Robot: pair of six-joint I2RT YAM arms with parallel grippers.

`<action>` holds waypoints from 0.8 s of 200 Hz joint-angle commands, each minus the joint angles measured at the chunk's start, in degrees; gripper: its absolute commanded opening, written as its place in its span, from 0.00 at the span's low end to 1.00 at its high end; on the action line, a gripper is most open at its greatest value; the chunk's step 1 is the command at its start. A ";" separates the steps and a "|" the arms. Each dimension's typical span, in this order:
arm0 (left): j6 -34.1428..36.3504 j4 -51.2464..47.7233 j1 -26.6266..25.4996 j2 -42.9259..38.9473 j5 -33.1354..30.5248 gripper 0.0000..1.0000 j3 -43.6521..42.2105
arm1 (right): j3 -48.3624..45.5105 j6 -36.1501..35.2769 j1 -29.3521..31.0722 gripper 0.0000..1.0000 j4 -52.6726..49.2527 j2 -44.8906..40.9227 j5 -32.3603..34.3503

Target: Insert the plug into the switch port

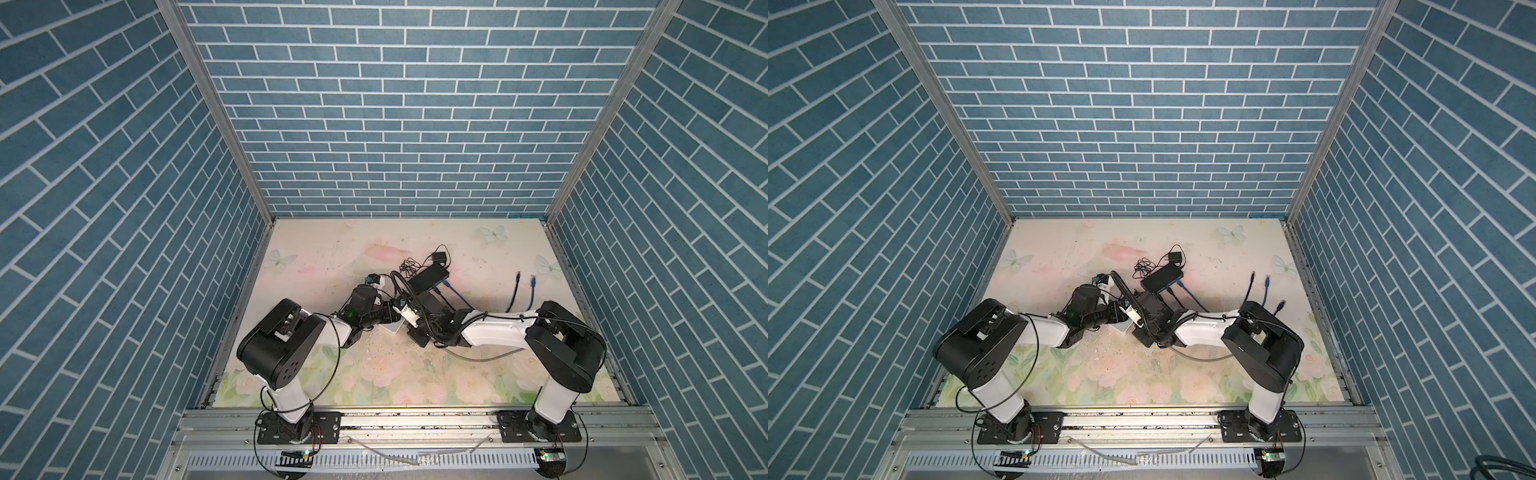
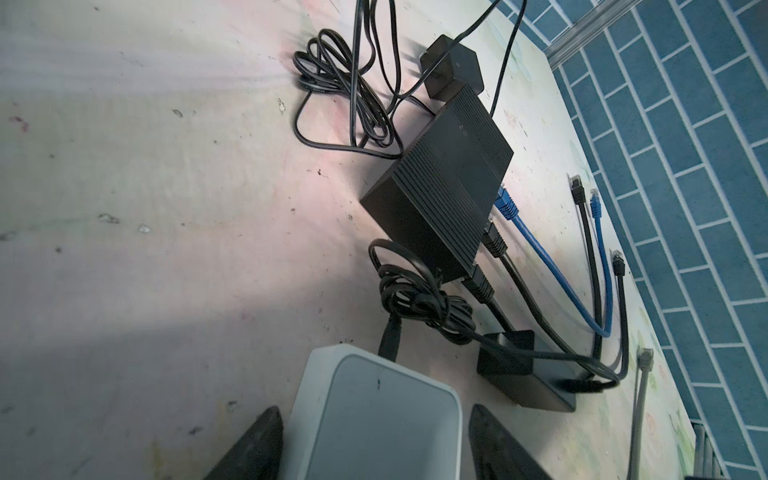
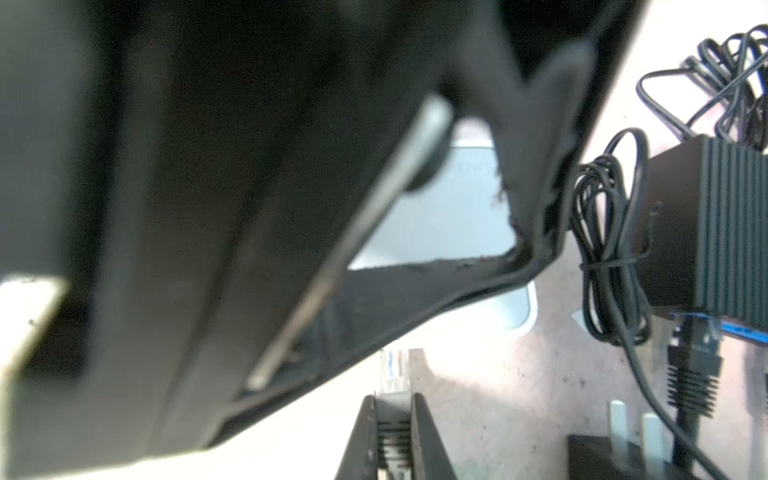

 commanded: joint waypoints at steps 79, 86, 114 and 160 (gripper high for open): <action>-0.74 -5.47 -5.64 7.61 15.15 0.71 -2.92 | 4.79 -3.47 -0.14 0.00 20.09 4.76 -8.83; -0.41 -5.47 -5.85 7.61 15.57 0.71 -2.90 | 4.74 -4.14 -0.14 0.00 21.08 4.77 -9.56; 1.51 -7.01 -6.57 8.19 17.60 0.71 -2.34 | 5.69 -7.44 -0.21 0.00 21.75 4.17 -11.27; 1.63 -6.97 -7.52 8.66 18.34 0.71 -2.59 | 9.17 -9.79 -1.01 0.00 19.65 4.34 -13.84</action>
